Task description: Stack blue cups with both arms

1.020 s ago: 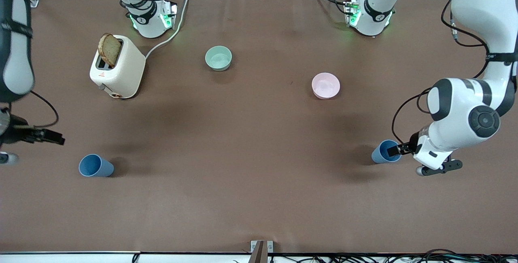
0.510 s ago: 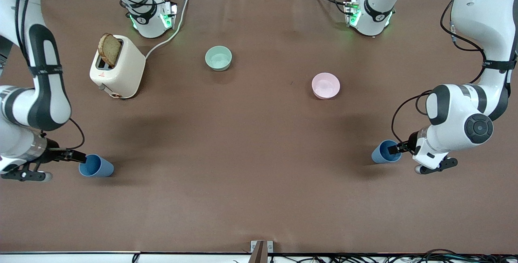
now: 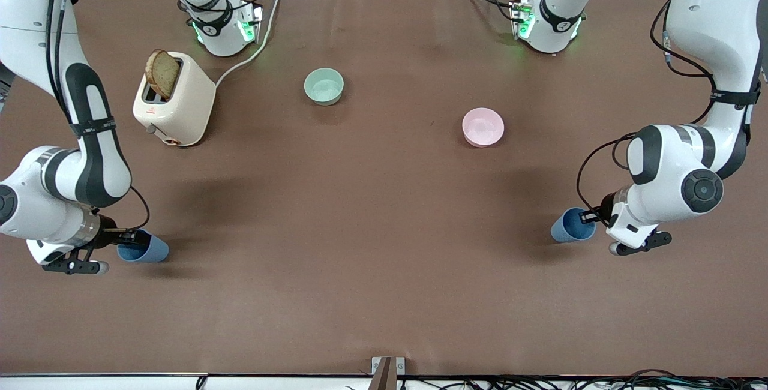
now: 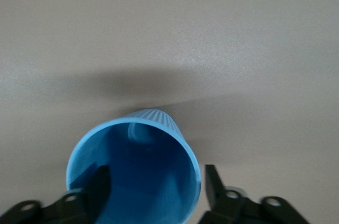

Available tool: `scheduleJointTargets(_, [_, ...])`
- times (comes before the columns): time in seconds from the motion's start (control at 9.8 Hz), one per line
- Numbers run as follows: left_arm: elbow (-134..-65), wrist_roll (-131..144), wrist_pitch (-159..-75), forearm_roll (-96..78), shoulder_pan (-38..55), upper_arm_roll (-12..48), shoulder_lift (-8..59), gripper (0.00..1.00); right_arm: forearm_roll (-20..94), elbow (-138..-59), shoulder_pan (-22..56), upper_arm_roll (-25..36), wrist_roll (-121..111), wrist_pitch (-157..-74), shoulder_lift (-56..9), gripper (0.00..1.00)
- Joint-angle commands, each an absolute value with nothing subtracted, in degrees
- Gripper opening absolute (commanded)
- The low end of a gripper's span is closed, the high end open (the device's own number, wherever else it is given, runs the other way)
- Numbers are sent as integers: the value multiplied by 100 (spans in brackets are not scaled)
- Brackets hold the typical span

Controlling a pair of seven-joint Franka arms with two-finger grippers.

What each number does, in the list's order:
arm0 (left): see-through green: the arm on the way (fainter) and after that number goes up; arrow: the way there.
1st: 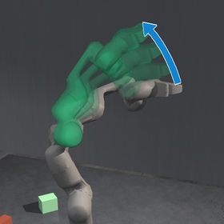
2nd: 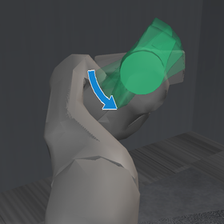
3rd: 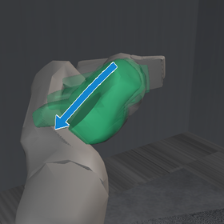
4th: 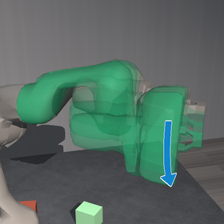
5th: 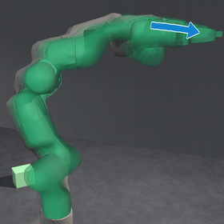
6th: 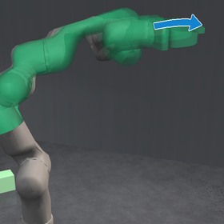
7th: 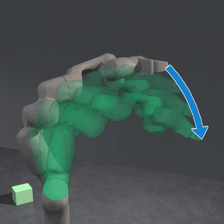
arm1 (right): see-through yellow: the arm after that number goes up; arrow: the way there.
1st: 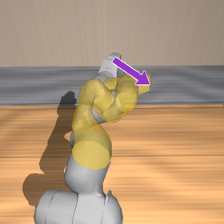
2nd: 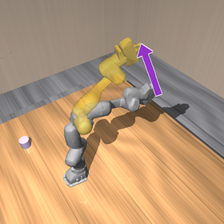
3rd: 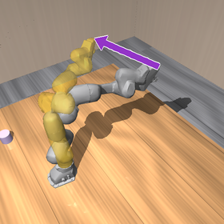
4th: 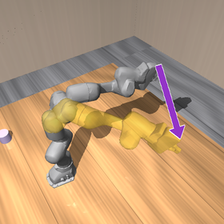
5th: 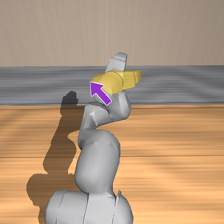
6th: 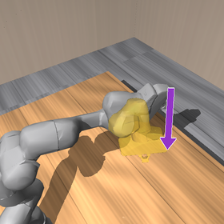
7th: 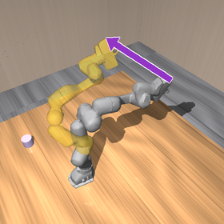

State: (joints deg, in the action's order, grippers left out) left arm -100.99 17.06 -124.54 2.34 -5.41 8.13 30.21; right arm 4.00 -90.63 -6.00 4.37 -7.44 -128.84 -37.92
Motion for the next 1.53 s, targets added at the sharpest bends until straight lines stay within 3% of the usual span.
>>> scheduleJointTargets(0.0, [-10432, 1784, -12691, 255, -545, 870, 3015, 2, 483, -9061, -721, 352, -1062, -13094, -3867, 45])
scheduleJointTargets(0.1, [-10407, 1784, -12761, 255, -554, 861, 3041, 0, 483, -9053, -825, 352, -1150, -13139, -3928, 31])
scheduleJointTargets(0.2, [-10363, 1793, -12814, 255, -536, 861, 3015, 0, 501, -9035, -852, 343, -1134, -13166, -3955, 5])
scheduleJointTargets(0.31, [-10319, 1958, -12745, 255, -501, 922, 2788, 0, 553, -9009, -844, 351, -1099, -13157, -3972, 0])
scheduleJointTargets(0.51, [-10284, 3200, -12089, 255, -492, 1797, 2375, 0, 571, -8913, -844, 343, -1090, -13087, -3946, 0])
scheduleJointTargets(0.71, [-9986, 5289, -11997, 307, -318, 2878, 2495, 0, 580, -8799, -791, 334, -1090, -12721, -3807, 0])
scheduleJointTargets(1.12, [-8819, 7484, -12067, 630, 1500, 2927, 3854, 0, 580, -8210, -695, 282, -819, -11340, -3209, 0])
scheduleJointTargets(1.43, [-8359, 8059, -12076, 870, 1775, 2927, 4455, 3, 580, -8183, -108, 176, 452, -11066, -2831, 0])
